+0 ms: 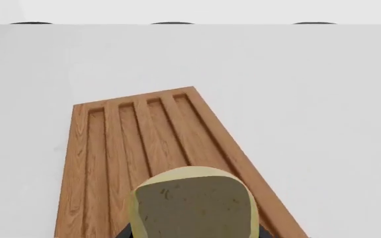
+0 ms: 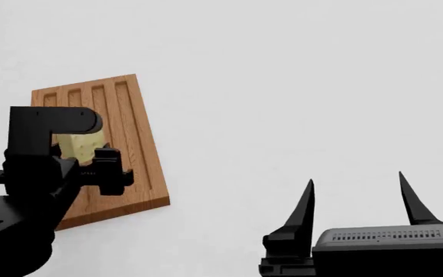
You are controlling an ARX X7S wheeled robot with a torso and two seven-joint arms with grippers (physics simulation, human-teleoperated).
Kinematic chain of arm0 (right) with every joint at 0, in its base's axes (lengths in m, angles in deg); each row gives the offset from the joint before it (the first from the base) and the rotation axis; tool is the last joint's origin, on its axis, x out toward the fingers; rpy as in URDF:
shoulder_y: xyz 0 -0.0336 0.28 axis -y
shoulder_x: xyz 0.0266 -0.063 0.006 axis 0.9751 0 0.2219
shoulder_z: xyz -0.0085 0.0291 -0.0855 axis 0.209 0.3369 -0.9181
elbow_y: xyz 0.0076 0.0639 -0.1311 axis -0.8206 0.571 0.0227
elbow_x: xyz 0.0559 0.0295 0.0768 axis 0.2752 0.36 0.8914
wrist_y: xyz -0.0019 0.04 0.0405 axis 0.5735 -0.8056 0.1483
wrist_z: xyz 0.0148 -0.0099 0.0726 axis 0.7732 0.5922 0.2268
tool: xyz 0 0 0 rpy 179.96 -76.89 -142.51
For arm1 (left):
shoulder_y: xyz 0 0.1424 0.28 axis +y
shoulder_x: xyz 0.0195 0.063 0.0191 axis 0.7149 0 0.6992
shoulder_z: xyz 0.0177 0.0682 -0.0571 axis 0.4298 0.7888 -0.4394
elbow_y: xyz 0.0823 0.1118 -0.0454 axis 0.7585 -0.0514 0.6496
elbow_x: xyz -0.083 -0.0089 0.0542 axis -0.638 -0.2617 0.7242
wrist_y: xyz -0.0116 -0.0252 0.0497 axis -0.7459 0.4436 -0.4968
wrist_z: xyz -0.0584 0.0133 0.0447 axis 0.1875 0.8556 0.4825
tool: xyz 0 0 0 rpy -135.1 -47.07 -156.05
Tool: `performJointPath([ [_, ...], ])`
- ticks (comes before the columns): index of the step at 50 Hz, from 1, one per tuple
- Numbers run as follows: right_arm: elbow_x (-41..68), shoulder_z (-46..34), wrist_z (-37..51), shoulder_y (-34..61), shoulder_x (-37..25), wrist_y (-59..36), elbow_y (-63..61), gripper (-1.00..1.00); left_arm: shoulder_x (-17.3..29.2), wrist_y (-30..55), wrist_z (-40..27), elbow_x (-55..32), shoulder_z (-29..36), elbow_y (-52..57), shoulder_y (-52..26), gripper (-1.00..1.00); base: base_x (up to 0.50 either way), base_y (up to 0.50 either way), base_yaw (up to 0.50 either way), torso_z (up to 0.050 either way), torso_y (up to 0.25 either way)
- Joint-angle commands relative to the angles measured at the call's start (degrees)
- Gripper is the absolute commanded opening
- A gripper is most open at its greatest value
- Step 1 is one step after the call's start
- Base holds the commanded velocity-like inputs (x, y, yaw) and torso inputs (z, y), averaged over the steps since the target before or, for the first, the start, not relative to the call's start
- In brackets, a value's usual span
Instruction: Place the bread and cheese on the cutting board.
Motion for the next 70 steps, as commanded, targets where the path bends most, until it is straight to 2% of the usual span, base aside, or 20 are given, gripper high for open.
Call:
performJointPath([
  [1, -0.14, 0.36, -0.53, -0.12, 0.44, 0.28, 0.73, 1.00, -3.89, -12.14, 1.45, 3.52, 0.65, -9.49, -0.78, -1.00, 0.00, 0.00, 0.00, 0.000, 0.000],
  [7, 0.16, 0.27, -0.31, -0.32, 0.48, 1.03, 1.48, 1.00, -5.84, -22.89, -0.83, 7.76, 0.78, -13.44, 3.14, -1.00, 0.00, 0.00, 0.00, 0.000, 0.000],
  [15, 0.51, 0.30, -0.21, -0.58, 0.38, 1.29, 1.69, 1.00, -8.93, -25.48, 1.26, 8.44, 4.32, -18.11, 2.35, -1.00, 0.00, 0.00, 0.00, 0.000, 0.000],
  [33, 0.86, 0.23, 0.17, -0.78, 0.04, 1.29, 1.65, 1.00, -7.20, -20.36, 3.14, 5.71, 7.16, -20.81, 3.84, -1.00, 0.00, 0.00, 0.00, 0.000, 0.001],
  [44, 1.10, 0.40, 0.40, -0.95, -0.18, 1.26, 1.54, 1.00, -6.30, -18.02, 1.98, 3.94, 7.18, -16.98, 4.83, -1.00, 0.00, 0.00, 0.00, 0.000, 0.000],
  [45, 1.12, 0.36, 0.42, -0.96, -0.20, 1.31, 1.57, 1.00, -6.21, -16.38, 1.44, 2.59, 6.58, -14.79, 5.18, 1.00, 0.00, 0.00, 0.00, 0.000, 0.000],
  [61, 1.72, 0.68, 0.60, -0.99, -0.31, 1.06, 1.22, 1.00, -3.89, -7.10, -5.87, -2.97, 4.64, 4.15, 6.56, 1.00, 0.00, 0.00, 0.00, 0.000, 0.000],
  [70, 4.04, 2.17, -0.16, -1.29, 0.75, 1.60, 1.08, 1.00, -2.12, -0.82, -10.71, -6.16, 3.04, 14.48, 4.85, 1.00, 0.00, 0.00, 0.00, 0.000, 0.000],
])
